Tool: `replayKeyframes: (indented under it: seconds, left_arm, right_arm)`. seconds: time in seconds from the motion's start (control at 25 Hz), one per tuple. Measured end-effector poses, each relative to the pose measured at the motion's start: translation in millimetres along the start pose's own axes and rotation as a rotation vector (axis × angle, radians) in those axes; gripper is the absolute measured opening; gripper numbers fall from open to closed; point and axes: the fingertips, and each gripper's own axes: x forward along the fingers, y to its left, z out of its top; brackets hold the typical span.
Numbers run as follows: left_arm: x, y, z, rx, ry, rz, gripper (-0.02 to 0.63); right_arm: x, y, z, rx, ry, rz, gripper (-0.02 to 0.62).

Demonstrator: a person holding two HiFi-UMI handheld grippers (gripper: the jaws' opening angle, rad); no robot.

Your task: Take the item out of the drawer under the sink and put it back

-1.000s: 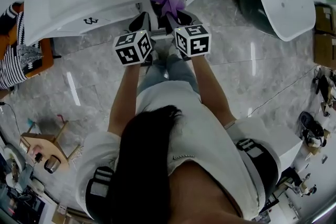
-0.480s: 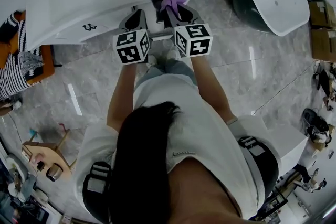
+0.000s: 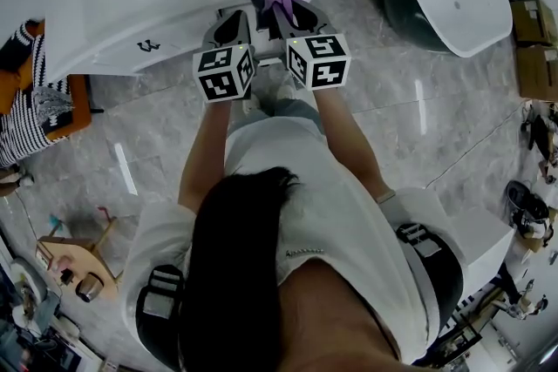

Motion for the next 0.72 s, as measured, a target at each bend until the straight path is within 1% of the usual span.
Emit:
replayKeyframes:
  seconds: [0.2,0.48,0.72]
  left_arm:
    - [-1.5,-1.2,2.9,-0.01,-0.01,0.002,0.003]
    - [5.2,-6.6,0.2,0.007,0.009,-0.008,0.003]
    - [7.1,-7.3,2.8,-0.001,-0.003,-0.015,0.003]
  right_arm:
    - [-3.7,-2.6,-6.5,0.01,0.011,-0.011,0.081]
    - [-2.6,-5.7,-7.4,-0.02,0.015,-0.02,0.08]
    - [1.9,-8.2,-9.2,-0.029,0.025,-0.022,0.08]
